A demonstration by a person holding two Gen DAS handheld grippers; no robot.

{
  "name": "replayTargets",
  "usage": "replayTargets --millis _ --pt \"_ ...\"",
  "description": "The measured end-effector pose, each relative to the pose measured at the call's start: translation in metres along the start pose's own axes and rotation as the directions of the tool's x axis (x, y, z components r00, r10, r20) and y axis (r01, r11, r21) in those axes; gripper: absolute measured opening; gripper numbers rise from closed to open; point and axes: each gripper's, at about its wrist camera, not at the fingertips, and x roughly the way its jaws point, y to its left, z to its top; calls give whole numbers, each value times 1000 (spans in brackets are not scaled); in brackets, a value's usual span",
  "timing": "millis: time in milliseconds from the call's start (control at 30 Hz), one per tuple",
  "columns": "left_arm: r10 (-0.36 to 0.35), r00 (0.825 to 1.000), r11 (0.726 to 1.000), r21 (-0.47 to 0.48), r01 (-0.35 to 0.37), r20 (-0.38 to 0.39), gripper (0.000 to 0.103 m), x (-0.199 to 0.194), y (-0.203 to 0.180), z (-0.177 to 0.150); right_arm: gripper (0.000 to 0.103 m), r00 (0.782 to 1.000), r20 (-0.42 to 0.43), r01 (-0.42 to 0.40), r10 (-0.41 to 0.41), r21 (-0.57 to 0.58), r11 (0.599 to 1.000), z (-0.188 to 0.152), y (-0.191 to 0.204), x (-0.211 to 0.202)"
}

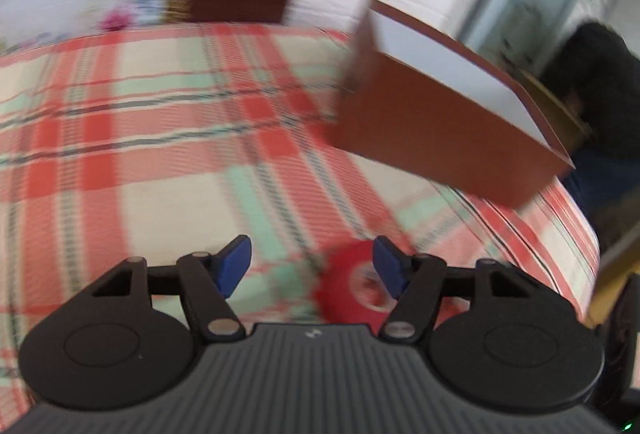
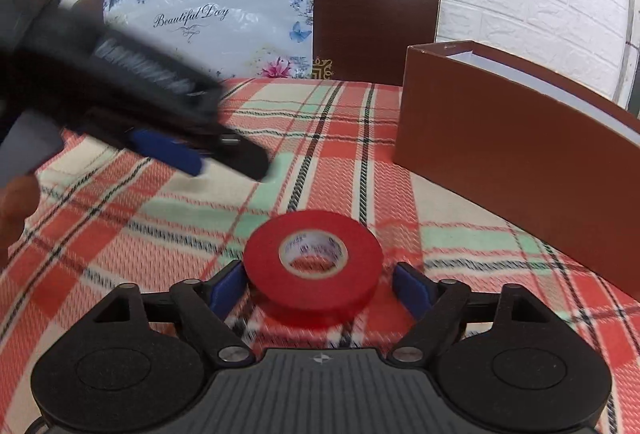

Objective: Organize objects
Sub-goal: 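Grasp the red tape roll on the table with the right tool, then pass the red tape roll from the right tool into the left tool, then drop the red tape roll from the left tool into the brown box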

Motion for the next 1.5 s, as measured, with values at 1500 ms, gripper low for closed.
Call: replayTargets --millis 1500 --pt "171 971 955 213 -205 164 71 63 -133 109 86 883 351 240 -313 235 942 85 -136 32"
